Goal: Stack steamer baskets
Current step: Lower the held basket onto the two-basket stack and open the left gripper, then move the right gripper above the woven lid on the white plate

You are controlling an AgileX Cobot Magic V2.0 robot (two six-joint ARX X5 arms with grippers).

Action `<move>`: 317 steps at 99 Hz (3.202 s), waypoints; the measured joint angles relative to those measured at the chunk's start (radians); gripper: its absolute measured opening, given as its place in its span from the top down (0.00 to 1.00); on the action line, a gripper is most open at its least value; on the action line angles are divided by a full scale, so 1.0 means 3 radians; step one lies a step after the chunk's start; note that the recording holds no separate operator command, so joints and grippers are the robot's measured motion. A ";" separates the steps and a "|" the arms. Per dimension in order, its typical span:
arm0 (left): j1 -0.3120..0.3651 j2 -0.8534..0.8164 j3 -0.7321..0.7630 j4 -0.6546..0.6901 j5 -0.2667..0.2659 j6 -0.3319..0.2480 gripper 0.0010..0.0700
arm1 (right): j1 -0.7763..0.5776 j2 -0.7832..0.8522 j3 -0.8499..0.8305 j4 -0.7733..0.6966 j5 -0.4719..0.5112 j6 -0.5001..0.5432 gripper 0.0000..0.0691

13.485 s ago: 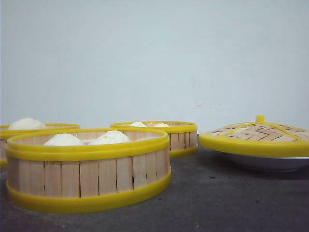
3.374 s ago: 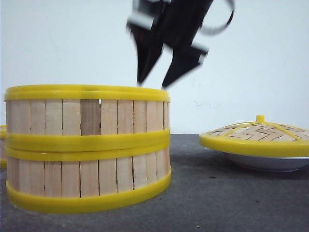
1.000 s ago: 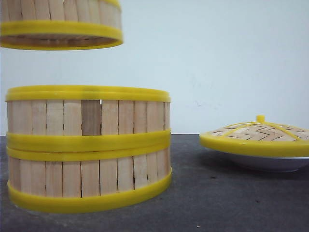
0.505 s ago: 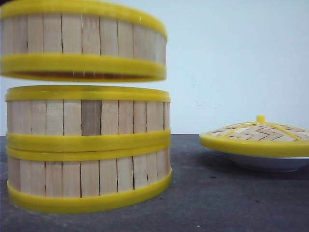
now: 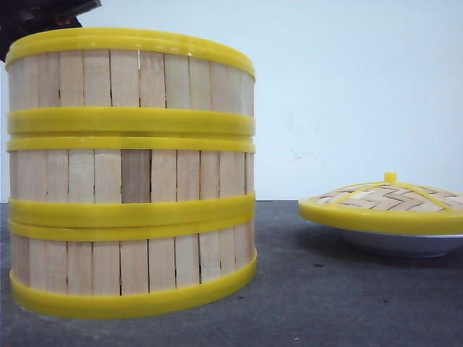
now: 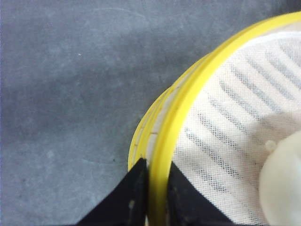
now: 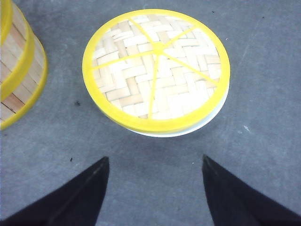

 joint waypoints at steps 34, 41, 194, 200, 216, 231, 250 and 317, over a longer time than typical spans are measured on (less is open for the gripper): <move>-0.0014 0.0032 0.0000 0.0011 -0.0001 -0.0004 0.98 | 0.0000 0.0000 0.0000 0.0000 0.0000 0.0000 0.44; -0.0013 0.0058 0.0000 0.0033 0.0003 -0.0005 0.98 | 0.0000 0.0000 0.0000 0.0000 0.0000 0.0000 0.44; -0.0022 0.0072 0.0018 -0.0088 -0.0188 -0.0051 0.99 | 0.0000 0.0000 0.0000 0.0020 0.0000 0.0000 0.44; -0.0022 0.0072 0.0018 -0.0088 -0.0184 -0.0056 0.99 | 0.0000 0.0000 0.0000 0.0020 0.0000 0.0000 0.44; -0.0029 0.0072 0.0018 -0.0090 -0.0183 -0.0057 0.98 | 0.0000 0.0000 0.0000 0.0020 0.0000 0.0000 0.44; -0.0070 0.0071 0.0018 -0.0085 -0.0197 -0.0060 0.97 | 0.0000 0.0000 0.0000 0.0020 0.0000 0.0000 0.44; -0.0109 0.0067 0.0018 -0.0076 -0.0209 -0.0060 0.97 | 0.0000 0.0000 0.0000 0.0020 0.0000 0.0000 0.44; -0.0025 -0.0641 0.0379 -0.0084 -0.0219 -0.0050 0.45 | -0.0173 0.0434 0.0000 0.0762 -0.0266 -0.0088 0.44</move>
